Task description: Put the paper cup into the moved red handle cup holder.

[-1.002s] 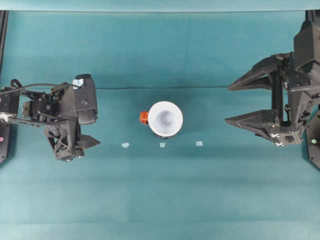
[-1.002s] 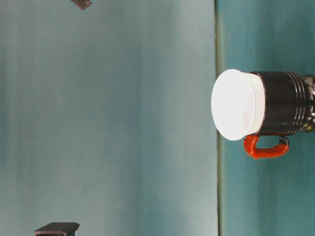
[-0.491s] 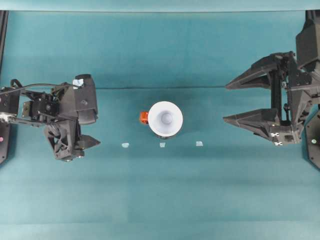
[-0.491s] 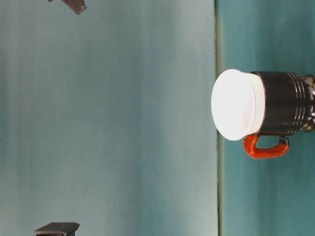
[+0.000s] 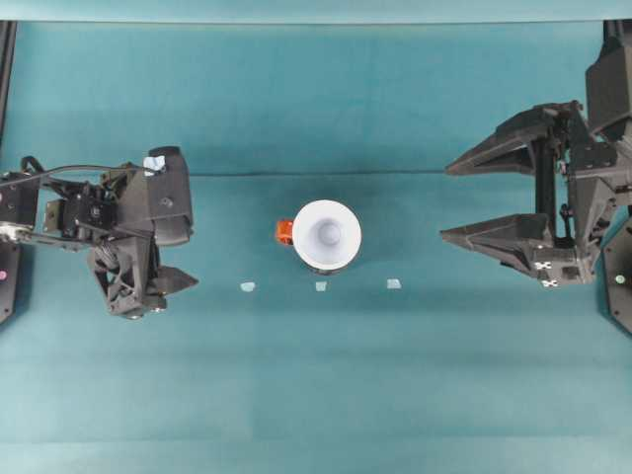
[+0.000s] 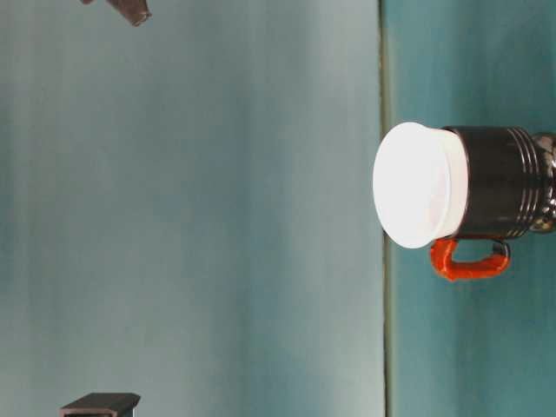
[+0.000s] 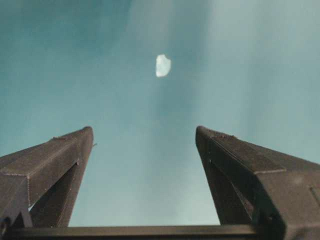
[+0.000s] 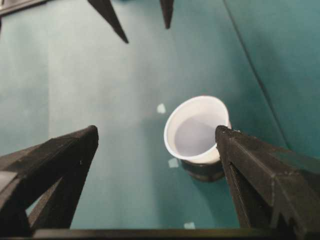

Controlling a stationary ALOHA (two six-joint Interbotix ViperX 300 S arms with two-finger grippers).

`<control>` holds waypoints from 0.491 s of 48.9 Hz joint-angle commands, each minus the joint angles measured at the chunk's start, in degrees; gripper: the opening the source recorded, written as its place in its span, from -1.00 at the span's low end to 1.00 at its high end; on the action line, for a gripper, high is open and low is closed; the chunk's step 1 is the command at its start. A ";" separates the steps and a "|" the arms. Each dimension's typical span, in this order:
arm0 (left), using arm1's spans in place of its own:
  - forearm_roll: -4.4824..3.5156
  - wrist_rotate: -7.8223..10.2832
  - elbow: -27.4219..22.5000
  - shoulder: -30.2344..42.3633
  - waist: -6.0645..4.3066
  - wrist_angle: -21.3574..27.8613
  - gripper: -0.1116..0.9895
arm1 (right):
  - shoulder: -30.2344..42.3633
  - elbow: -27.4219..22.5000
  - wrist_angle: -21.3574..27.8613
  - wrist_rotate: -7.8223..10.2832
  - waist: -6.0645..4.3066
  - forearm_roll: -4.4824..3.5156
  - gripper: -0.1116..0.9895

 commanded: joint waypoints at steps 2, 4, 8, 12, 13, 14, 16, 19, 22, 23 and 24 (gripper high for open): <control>0.09 0.00 -0.79 -0.88 -0.18 -0.26 0.86 | -0.26 -0.53 -0.53 0.18 -0.09 -0.18 0.78; 0.09 0.00 -0.79 -1.32 -0.26 -0.26 0.86 | -0.26 -0.53 -0.53 0.18 -0.09 -0.18 0.78; 0.00 0.00 -0.79 -2.55 -0.18 -0.26 0.86 | -0.26 -0.53 -0.53 0.18 -0.09 -0.18 0.78; 0.00 0.00 -0.70 -4.04 -0.18 -0.26 0.86 | -0.26 -0.53 -0.53 0.26 -0.09 -0.18 0.78; 0.00 0.00 -0.62 -4.39 -0.26 -0.35 0.86 | -0.26 -0.53 -0.44 0.26 -0.09 -0.09 0.78; 0.00 0.00 -0.62 -4.83 -0.26 -0.26 0.86 | -0.26 -0.53 -0.44 0.26 -0.09 -0.09 0.78; 0.09 0.00 -0.35 -5.54 -0.26 0.00 0.86 | -0.26 -0.53 -0.44 0.26 -0.09 -0.18 0.78; 0.00 0.00 0.00 -6.59 -0.18 0.00 0.86 | -0.26 -0.53 -0.53 0.26 -0.09 -0.18 0.78; 0.00 0.00 0.44 -7.56 -0.26 0.00 0.86 | -0.26 -0.53 -0.53 0.26 -0.09 -0.09 0.78; 0.09 0.00 0.62 -7.82 -0.26 0.00 0.86 | -0.26 -0.53 -0.44 0.26 -0.09 -0.18 0.78; 0.00 0.00 0.79 -8.26 -0.26 0.00 0.87 | -0.26 -0.53 -0.53 0.26 -0.18 -0.09 0.78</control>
